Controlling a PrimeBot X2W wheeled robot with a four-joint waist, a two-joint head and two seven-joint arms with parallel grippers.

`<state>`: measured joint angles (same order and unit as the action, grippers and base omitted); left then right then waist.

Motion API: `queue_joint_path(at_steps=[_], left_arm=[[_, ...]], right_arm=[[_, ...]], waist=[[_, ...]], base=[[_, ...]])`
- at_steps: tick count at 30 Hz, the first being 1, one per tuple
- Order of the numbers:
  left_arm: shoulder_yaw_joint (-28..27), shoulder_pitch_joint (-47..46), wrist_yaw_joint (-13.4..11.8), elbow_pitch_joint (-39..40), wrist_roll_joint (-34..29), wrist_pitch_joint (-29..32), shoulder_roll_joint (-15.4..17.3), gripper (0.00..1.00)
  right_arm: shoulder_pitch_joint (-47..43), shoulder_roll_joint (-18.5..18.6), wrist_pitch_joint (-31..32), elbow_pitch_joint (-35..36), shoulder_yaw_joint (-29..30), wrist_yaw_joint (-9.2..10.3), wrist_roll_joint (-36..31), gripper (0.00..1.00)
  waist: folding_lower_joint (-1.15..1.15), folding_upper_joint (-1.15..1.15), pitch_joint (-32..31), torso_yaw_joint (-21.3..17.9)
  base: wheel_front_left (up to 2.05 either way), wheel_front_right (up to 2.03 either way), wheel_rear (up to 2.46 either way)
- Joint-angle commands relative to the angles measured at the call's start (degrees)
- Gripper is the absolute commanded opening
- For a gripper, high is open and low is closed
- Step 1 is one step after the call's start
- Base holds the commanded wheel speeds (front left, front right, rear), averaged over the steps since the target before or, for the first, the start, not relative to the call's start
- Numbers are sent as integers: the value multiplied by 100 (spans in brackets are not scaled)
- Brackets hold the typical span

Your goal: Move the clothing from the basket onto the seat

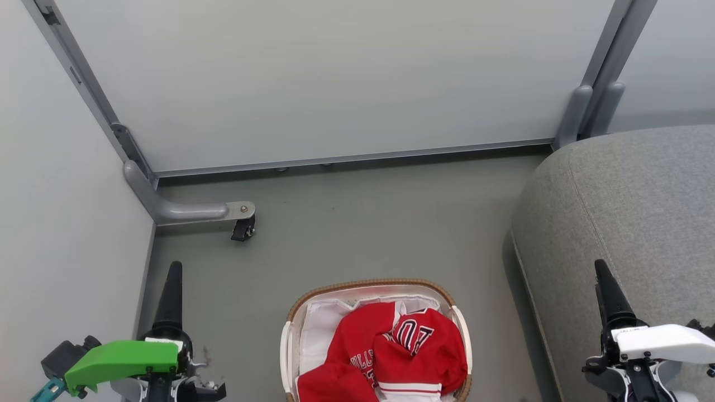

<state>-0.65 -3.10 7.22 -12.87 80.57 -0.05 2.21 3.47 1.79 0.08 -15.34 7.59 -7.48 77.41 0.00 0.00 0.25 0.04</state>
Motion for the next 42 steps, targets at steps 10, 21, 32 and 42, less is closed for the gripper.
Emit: queue_joint_path(at_steps=[10,21,32,42], left_arm=[[71,14,14,421,-1423,-246,41,100],[279,40,-186,494,-2821,-465,49,100],[475,121,-270,273,-3948,-658,55,100],[493,207,-303,160,-4558,-821,61,100]], right_arm=[[-17,64,-258,392,24,-1,-1291,100],[-82,73,-476,624,-185,-1,-2859,100],[-137,83,-670,436,-212,-1,-3660,100],[-151,91,-835,340,-229,-1,-4411,100]], waist=[[0,0,3,8],[0,0,9,8],[0,0,-11,21],[0,0,-19,21]], base=[[0,0,0],[0,0,0],[0,0,0],[0,0,0]])
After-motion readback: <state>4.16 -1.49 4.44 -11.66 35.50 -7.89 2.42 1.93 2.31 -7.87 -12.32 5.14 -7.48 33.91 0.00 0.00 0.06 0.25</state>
